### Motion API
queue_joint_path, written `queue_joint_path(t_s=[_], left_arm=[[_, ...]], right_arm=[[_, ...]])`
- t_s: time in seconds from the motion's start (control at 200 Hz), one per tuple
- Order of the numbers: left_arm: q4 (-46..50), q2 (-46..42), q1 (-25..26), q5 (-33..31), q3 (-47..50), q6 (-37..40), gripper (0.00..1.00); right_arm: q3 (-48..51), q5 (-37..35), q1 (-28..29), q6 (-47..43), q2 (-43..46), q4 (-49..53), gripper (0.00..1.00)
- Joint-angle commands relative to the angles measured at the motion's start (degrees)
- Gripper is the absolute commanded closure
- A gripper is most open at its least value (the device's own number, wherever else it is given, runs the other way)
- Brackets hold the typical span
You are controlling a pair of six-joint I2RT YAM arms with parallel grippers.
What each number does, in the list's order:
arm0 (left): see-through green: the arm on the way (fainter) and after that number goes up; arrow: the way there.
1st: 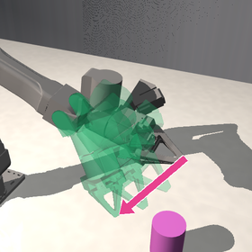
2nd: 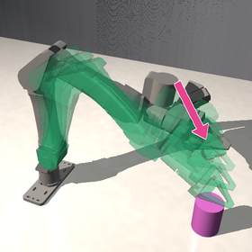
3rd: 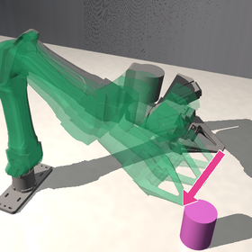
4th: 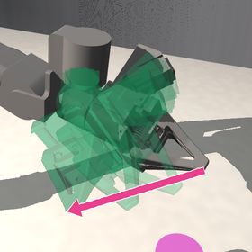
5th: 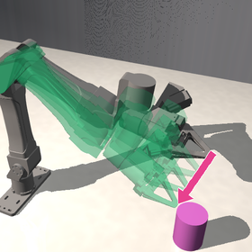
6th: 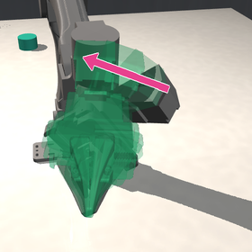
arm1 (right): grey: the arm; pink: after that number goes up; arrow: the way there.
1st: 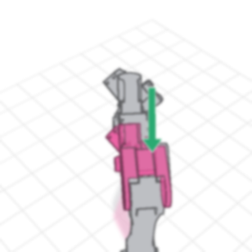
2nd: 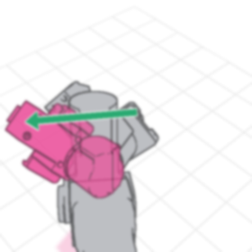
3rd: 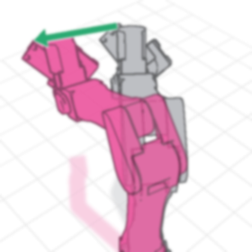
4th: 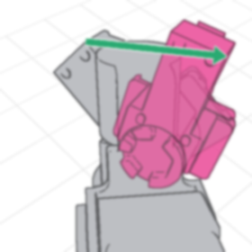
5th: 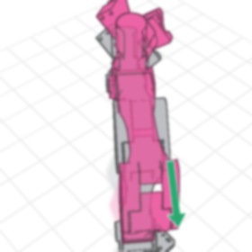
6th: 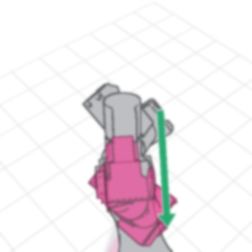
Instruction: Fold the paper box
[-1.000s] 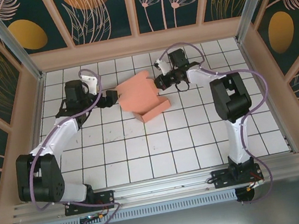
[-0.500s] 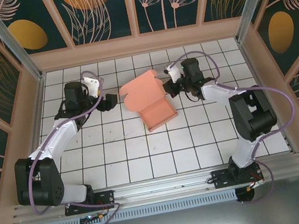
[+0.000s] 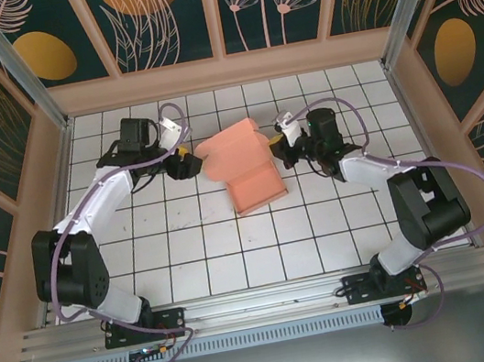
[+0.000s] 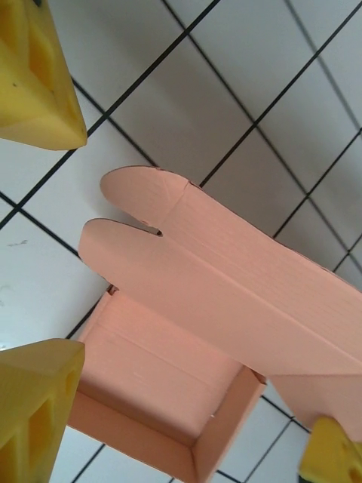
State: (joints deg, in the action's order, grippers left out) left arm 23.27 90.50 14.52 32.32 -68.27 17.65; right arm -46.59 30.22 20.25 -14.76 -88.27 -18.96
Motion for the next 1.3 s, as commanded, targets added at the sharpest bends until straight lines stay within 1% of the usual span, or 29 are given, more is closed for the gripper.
queue_joint_path(t_s=[0.0,0.06,0.25,0.36,0.531,0.636,0.661,0.776,0.836,0.946,0.971,1.031,1.056,1.106,1.141,1.221,1.291], left_arm=[[4.6,1.5,-0.2,2.1,-3.0,4.9,0.33],[5.0,2.4,-0.2,2.0,-4.2,5.4,0.33],[7.4,5.0,-0.2,5.1,-7.5,7.5,0.35],[10.2,6.0,-0.2,6.8,-8.3,11.4,0.38],[11.7,7.3,-0.2,7.7,-9.6,13.9,0.47],[12.8,10.2,-0.2,8.8,-10.9,15.4,0.57],[13.1,10.5,-0.2,8.6,-11.1,15.7,0.58],[13.3,10.8,-0.3,5.5,-11.1,17.8,0.55],[12.4,10.1,-0.9,5.1,-10.7,17.6,0.51],[8.9,8.0,-2.6,5.4,-8.9,15.0,0.46],[7.7,5.7,-2.9,5.4,-7.9,14.2,0.46],[3.2,2.8,-3.3,4.4,-4.9,11.9,0.45],[0.6,1.7,-3.4,3.7,-3.5,10.6,0.43],[-4.2,-0.6,-3.5,3.1,-0.2,8.5,0.34],[-6.8,-1.9,-3.6,3.2,1.9,7.8,0.30],[-9.1,-3.2,-4.0,3.9,4.7,8.5,0.28],[-6.9,-2.1,-4.3,5.2,4.0,10.0,0.28]], right_arm=[[1.5,4.9,-0.1,-1.6,3.0,-4.2,1.00],[2.1,5.1,-0.1,-1.5,3.6,-4.9,1.00],[4.4,7.0,-1.2,0.8,5.5,-8.3,1.00],[5.0,8.5,-1.9,1.8,6.2,-8.8,1.00],[4.7,10.2,-2.2,1.4,6.3,-7.4,1.00],[3.9,11.8,-2.2,0.8,5.8,-5.6,1.00],[3.7,12.1,-2.2,0.6,5.7,-5.2,1.00],[3.2,12.8,-2.2,-0.2,5.6,-3.6,1.00],[3.0,12.5,-2.3,-0.3,5.6,-3.0,1.00],[2.3,10.1,-2.2,-0.3,5.1,-1.9,1.00],[2.4,9.7,-2.2,-0.2,5.1,-2.2,1.00],[2.1,9.4,-2.2,-0.3,4.6,-1.8,1.00],[2.0,9.3,-2.2,-0.4,4.3,-1.6,1.00],[2.2,9.7,-2.2,-0.4,3.7,-1.9,1.00],[2.7,10.1,-2.3,-0.1,3.6,-3.1,1.00],[3.8,12.0,-2.5,1.0,3.8,-5.8,1.00],[4.2,14.2,-2.8,1.4,4.1,-6.6,1.00]])
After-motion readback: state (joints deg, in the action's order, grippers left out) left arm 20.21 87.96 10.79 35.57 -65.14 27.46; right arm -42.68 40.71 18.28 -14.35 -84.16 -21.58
